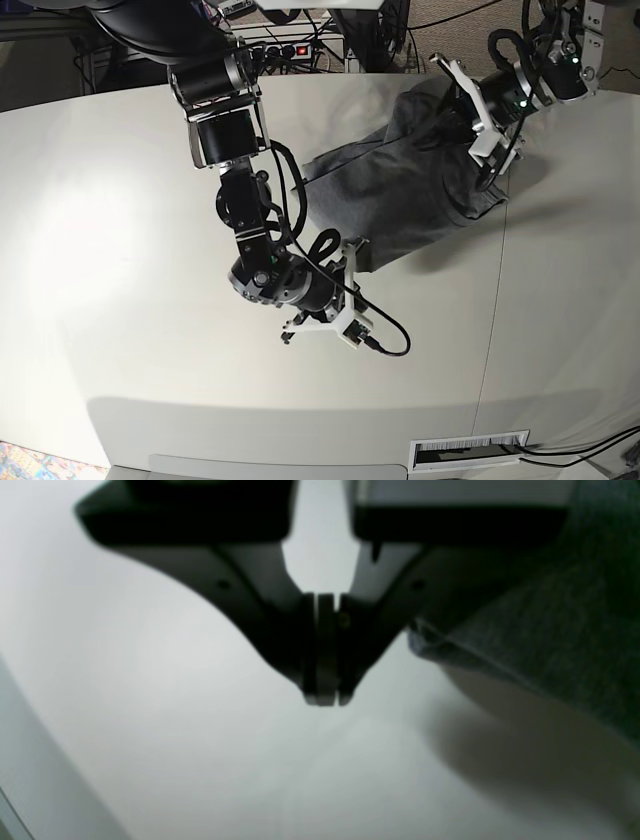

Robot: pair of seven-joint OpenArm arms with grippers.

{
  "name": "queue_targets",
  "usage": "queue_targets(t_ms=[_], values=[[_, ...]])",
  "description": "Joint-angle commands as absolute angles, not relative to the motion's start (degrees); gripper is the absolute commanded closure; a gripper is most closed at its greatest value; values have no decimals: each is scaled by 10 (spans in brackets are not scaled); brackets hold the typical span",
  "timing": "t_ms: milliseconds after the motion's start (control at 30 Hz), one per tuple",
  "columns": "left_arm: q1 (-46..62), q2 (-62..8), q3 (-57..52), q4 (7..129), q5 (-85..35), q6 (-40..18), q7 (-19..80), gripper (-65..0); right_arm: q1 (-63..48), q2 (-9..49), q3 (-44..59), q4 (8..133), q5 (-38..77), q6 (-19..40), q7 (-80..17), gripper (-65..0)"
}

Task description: Fold the T-shirt properly

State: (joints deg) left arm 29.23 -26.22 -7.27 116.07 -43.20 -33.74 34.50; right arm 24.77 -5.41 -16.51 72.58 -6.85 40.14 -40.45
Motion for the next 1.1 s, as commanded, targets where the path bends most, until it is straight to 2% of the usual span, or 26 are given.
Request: queue_targets(t_ms=[0, 100, 200, 400, 533, 600, 833, 1000, 1067], values=[[294, -267, -76, 1152, -444, -347, 325, 0, 267, -57, -164, 735, -60, 400, -388, 0], [294, -266, -76, 1101, -444, -346, 315, 0, 267, -57, -164, 734, -60, 400, -388, 0], [294, -267, -76, 1063, -445, -374, 315, 0, 267, -57, -164, 734, -60, 400, -387, 0], [291, -268, -50, 1032, -413, -385, 312, 0, 254, -57, -164, 734, -60, 400, -400, 0], [275, -277, -35, 1031, -323, -383, 278, 0, 229, -57, -164, 734, -18, 400, -469, 0], [264, -292, -35, 1031, -296, -358, 269, 0, 220, -54, -165, 734, 4, 400, -507, 0], [219, -371, -35, 1006, -202, -295, 192, 0, 217, -14, -165, 744, 156, 400, -653, 0], [141, -386, -35, 900, -193, -296, 132, 0, 216, -10, -165, 755, 331, 400, -792, 0], [102, -383, -35, 853, -194, -298, 111, 0, 214, -9, -165, 756, 393, 400, -800, 0]])
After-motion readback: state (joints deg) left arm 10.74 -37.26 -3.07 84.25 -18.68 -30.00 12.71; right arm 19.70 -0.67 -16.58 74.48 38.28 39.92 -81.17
